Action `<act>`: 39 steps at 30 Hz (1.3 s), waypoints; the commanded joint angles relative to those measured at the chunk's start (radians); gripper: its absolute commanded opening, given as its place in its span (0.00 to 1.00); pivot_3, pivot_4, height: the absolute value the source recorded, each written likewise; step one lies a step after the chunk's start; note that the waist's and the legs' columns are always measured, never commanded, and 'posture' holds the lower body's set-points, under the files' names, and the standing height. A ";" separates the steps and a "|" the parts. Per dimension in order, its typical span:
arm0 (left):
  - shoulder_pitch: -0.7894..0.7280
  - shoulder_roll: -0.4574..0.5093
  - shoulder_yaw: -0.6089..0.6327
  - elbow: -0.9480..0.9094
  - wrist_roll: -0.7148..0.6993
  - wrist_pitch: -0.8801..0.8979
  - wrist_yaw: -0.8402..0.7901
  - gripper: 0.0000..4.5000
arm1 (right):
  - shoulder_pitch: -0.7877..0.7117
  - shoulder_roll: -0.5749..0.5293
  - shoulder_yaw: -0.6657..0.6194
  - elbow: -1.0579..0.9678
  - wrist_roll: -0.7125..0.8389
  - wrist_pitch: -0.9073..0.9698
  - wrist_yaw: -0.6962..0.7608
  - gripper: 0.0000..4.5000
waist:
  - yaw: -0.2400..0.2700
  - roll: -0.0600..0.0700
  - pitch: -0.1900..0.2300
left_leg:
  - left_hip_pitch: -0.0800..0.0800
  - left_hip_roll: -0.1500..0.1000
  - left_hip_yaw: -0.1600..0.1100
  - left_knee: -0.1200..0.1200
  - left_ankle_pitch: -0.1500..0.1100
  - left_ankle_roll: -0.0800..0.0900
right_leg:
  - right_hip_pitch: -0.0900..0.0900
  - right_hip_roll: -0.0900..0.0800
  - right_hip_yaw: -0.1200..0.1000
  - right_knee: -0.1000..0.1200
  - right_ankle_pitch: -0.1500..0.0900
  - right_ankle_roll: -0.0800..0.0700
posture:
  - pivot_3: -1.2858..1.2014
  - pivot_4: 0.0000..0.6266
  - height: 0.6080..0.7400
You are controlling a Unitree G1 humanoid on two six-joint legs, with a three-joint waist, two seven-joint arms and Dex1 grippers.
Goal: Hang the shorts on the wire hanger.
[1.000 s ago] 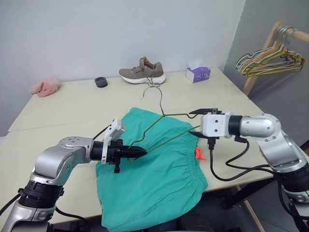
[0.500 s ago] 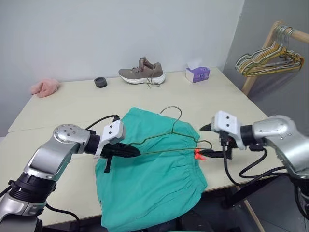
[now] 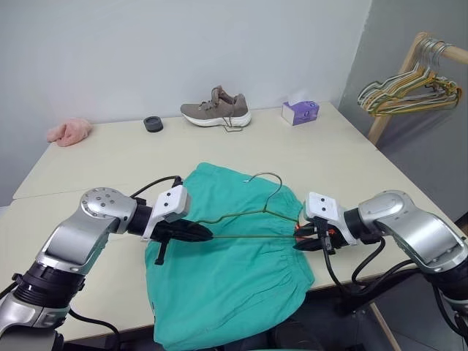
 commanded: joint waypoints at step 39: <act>0.022 -0.109 0.133 0.075 -0.056 0.039 0.149 1.00 | 0.825 -0.061 -0.824 -0.165 0.381 0.352 -0.176 0.00 | 0.019 -0.002 -0.001 | 0.003 0.000 0.002 0.001 0.000 0.000 | 0.003 0.001 0.000 0.000 0.000 0.001 | 0.39 0.00 1.00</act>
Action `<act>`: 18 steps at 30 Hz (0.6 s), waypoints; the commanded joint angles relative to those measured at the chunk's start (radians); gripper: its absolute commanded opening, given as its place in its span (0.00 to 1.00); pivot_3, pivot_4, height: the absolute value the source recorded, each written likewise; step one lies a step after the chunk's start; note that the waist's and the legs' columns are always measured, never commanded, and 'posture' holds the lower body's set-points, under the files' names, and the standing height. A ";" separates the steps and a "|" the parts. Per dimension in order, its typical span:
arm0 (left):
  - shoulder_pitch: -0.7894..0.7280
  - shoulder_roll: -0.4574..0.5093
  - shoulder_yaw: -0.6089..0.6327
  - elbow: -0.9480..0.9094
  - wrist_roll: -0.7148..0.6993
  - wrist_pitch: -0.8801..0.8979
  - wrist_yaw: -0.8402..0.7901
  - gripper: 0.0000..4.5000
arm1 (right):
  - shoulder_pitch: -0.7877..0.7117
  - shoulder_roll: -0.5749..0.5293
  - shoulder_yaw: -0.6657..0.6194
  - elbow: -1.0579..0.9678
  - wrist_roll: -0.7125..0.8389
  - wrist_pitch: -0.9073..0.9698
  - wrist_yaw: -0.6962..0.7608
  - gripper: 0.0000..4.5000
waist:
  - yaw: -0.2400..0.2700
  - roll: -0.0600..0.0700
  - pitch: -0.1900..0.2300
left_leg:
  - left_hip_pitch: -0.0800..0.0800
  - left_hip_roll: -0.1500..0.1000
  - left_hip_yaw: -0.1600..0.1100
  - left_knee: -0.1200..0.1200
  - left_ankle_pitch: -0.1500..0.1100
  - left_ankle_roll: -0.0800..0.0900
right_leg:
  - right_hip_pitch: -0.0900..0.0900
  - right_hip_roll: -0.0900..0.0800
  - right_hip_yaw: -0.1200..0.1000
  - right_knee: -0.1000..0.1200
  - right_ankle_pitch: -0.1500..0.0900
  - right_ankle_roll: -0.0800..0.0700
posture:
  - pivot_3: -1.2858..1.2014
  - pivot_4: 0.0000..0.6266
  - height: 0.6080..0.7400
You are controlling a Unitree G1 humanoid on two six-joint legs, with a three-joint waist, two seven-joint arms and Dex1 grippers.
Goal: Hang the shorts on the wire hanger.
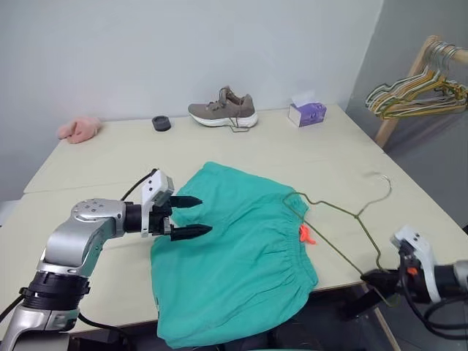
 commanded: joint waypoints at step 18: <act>-0.036 0.012 -0.047 0.008 0.107 -0.188 -0.007 1.00 | -0.007 0.118 -0.109 0.014 0.186 0.193 -0.177 0.00 | -0.025 -0.001 -0.001 | -0.001 0.002 0.003 0.000 0.000 0.000 | -0.002 0.001 0.002 -0.001 0.001 0.001 | 0.40 0.00 1.00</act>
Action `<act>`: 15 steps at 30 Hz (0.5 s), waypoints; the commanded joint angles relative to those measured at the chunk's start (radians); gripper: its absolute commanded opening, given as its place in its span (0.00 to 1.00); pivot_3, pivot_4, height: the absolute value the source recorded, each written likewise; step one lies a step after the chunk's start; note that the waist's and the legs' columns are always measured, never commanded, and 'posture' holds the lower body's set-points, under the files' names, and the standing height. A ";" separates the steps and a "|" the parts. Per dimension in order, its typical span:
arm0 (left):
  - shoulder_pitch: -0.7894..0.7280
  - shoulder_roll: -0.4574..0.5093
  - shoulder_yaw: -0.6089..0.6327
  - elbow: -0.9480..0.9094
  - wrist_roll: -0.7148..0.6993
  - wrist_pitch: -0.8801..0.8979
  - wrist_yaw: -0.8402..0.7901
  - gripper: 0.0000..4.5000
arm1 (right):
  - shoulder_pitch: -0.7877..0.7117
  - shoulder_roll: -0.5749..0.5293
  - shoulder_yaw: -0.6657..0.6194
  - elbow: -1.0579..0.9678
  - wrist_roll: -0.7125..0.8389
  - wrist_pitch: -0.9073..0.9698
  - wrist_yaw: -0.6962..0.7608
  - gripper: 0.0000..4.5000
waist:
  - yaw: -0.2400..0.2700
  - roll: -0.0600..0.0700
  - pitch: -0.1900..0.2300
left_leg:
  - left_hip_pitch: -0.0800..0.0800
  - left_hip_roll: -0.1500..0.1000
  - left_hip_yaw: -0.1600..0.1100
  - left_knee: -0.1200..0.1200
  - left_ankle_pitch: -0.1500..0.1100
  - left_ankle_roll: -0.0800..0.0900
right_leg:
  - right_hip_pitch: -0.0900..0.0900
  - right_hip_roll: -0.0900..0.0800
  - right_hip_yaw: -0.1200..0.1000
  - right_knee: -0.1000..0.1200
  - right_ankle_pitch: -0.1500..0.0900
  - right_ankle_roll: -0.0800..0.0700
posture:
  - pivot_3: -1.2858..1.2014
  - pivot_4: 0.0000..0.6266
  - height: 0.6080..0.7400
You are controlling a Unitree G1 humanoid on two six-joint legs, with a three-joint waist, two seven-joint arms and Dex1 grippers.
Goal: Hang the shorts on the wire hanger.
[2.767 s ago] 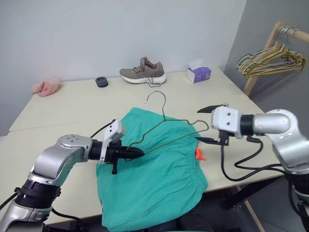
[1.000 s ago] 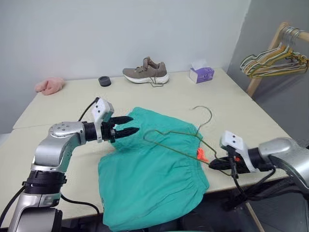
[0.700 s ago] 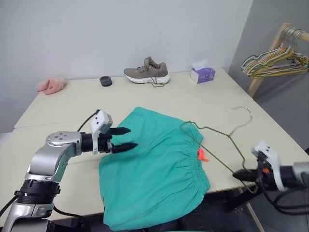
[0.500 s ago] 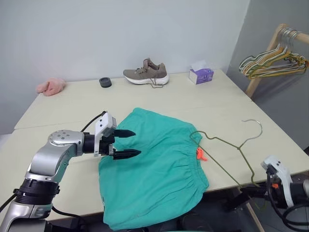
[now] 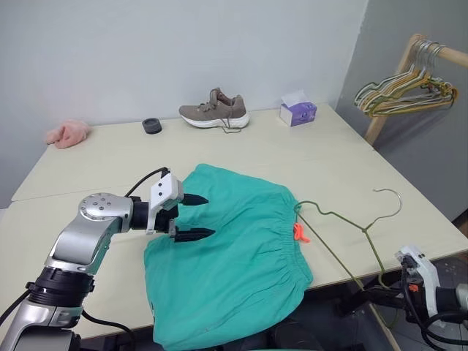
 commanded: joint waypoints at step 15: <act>-0.002 0.006 0.007 -0.019 0.022 -0.034 0.003 1.00 | 0.112 -0.010 -0.107 -0.004 0.109 0.032 0.001 0.00 | 0.004 0.000 0.000 | 0.000 0.000 0.000 0.000 0.000 0.000 | 0.000 0.000 0.000 0.000 0.000 0.000 | 0.40 0.00 1.00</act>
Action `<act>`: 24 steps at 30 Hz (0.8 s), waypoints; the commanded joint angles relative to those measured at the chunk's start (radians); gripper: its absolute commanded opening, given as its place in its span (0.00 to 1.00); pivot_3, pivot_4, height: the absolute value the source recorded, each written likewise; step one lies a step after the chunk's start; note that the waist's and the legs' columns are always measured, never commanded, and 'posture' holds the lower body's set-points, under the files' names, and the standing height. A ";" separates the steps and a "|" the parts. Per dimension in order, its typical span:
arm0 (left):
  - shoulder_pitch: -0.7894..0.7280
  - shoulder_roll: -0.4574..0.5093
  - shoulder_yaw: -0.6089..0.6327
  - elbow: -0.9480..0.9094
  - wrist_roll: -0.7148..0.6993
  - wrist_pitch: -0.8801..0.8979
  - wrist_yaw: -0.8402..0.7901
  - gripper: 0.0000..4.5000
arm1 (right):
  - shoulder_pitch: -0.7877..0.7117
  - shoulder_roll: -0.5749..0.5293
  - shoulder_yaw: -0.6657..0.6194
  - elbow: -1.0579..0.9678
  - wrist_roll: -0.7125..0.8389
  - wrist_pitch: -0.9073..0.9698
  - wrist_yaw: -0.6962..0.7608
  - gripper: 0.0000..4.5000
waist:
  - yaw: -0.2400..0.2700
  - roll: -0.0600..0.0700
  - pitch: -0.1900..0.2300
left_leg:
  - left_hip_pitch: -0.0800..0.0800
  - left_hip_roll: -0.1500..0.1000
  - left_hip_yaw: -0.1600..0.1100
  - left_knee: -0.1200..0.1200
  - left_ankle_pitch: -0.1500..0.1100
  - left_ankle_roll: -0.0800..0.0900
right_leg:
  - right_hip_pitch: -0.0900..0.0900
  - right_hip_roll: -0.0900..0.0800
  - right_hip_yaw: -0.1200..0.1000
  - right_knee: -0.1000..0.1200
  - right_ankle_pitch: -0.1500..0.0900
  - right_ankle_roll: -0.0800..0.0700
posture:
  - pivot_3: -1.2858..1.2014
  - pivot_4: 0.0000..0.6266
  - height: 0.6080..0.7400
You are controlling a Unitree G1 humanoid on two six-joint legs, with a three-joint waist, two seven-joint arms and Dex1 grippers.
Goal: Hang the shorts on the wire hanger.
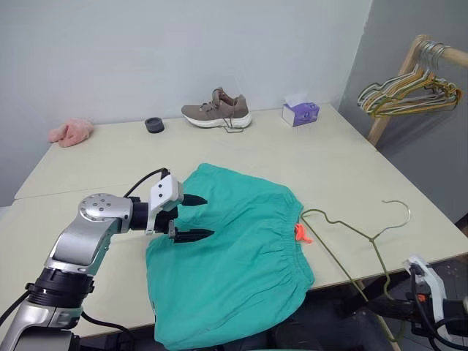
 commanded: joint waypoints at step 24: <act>0.004 -0.022 0.017 -0.019 -0.009 -0.019 0.014 1.00 | -0.039 -0.011 0.002 0.074 0.053 -0.036 -0.037 0.00 | -0.002 -0.001 0.000 | 0.000 0.001 0.000 -0.001 0.000 0.000 | 0.000 0.000 0.000 -0.001 0.000 0.000 | 0.39 0.00 1.00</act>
